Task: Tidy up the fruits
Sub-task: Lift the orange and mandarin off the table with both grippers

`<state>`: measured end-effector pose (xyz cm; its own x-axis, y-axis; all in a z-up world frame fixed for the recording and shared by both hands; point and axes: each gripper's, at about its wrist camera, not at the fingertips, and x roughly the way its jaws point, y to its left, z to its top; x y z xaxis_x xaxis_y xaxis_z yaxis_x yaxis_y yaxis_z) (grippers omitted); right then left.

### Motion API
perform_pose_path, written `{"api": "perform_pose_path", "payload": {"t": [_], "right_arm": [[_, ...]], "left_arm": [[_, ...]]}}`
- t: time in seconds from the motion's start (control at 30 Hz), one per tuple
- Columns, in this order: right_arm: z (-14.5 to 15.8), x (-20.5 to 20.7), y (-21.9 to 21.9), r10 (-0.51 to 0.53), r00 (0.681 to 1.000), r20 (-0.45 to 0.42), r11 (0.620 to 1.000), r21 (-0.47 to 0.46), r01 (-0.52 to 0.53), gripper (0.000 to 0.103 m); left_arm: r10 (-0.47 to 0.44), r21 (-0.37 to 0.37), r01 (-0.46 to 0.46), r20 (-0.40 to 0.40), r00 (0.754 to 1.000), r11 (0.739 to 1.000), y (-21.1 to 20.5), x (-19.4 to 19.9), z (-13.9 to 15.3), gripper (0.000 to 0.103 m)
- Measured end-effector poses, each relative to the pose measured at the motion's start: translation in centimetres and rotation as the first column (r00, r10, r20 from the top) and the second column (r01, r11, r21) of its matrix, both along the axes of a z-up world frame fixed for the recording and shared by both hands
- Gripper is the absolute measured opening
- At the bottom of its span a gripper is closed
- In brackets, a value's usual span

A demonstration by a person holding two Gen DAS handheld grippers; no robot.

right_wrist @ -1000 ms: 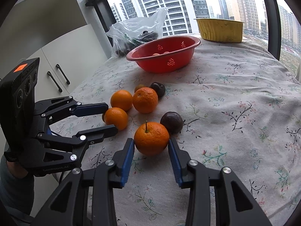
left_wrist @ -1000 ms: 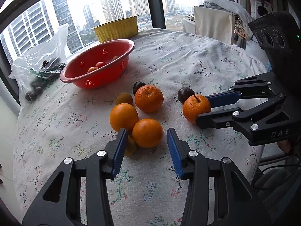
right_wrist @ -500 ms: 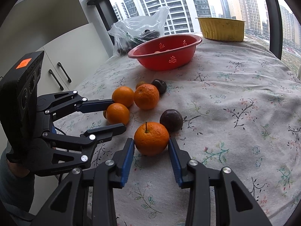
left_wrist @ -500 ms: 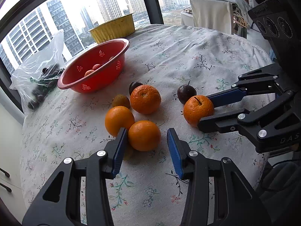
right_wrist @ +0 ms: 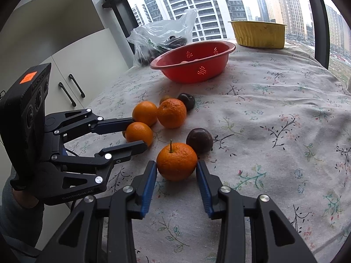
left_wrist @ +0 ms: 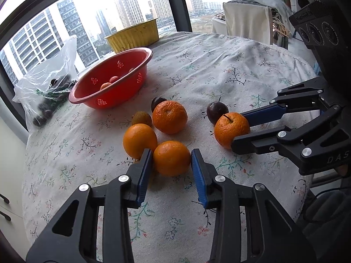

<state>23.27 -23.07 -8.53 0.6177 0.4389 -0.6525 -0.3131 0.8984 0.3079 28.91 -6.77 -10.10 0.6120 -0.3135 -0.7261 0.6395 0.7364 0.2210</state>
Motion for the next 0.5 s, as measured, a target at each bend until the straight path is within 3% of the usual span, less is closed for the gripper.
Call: {"api": "perform_pose_path", "payload": {"t": [0.5], "right_arm": [[0.2, -0.7, 0.3, 0.029, 1.000, 0.001, 1.000, -0.007, -0.029, 0.039]], "left_arm": [[-0.011, -0.059, 0.009, -0.037, 0.999, 0.998, 1.6, -1.6, 0.4, 0.034]]}}
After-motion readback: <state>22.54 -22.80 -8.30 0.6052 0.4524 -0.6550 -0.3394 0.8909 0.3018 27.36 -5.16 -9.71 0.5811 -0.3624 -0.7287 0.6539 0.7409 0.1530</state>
